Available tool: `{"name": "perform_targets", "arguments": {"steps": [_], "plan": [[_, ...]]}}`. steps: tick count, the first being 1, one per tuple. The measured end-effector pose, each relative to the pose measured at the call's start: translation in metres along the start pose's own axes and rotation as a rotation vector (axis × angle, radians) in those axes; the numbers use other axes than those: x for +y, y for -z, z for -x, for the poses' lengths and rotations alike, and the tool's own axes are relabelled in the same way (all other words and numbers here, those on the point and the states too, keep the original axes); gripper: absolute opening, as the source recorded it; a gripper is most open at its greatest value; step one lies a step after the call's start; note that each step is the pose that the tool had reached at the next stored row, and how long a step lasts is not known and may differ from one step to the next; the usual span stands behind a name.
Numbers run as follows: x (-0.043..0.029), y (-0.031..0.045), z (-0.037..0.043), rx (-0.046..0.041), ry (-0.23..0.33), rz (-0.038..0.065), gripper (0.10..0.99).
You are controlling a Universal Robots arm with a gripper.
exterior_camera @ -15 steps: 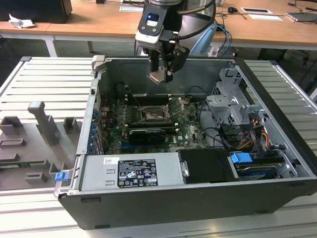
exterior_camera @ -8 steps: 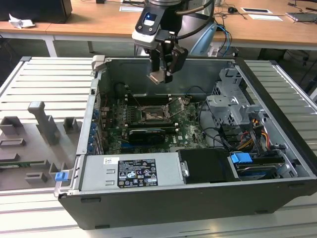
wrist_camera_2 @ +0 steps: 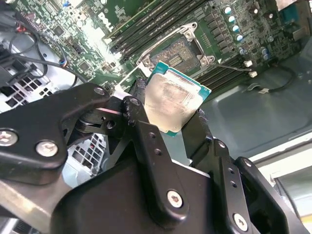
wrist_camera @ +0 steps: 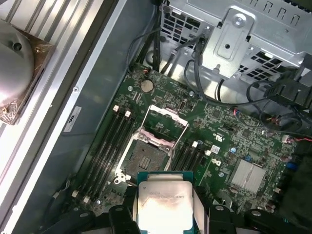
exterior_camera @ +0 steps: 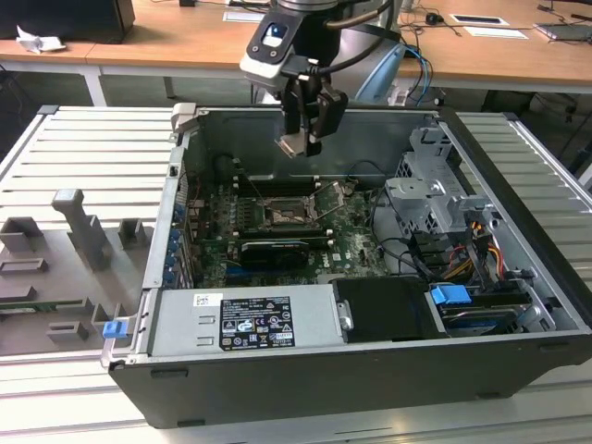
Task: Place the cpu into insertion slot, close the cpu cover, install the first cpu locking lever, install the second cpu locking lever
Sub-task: 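Place the cpu into insertion slot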
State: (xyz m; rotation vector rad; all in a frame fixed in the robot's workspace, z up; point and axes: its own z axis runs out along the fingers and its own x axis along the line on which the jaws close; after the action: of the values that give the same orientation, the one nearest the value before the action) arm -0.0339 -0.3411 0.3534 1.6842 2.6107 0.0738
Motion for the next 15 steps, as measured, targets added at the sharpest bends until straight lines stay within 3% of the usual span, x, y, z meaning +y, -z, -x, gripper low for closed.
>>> {"name": "perform_targets", "arguments": {"steps": [10,15], "plan": [[0.0,-0.0008,0.0,-0.0125,-0.144,-0.002,0.541],[-0.0001,-0.0025,0.0,-0.0133,-0.159,-0.002,0.541]]}}
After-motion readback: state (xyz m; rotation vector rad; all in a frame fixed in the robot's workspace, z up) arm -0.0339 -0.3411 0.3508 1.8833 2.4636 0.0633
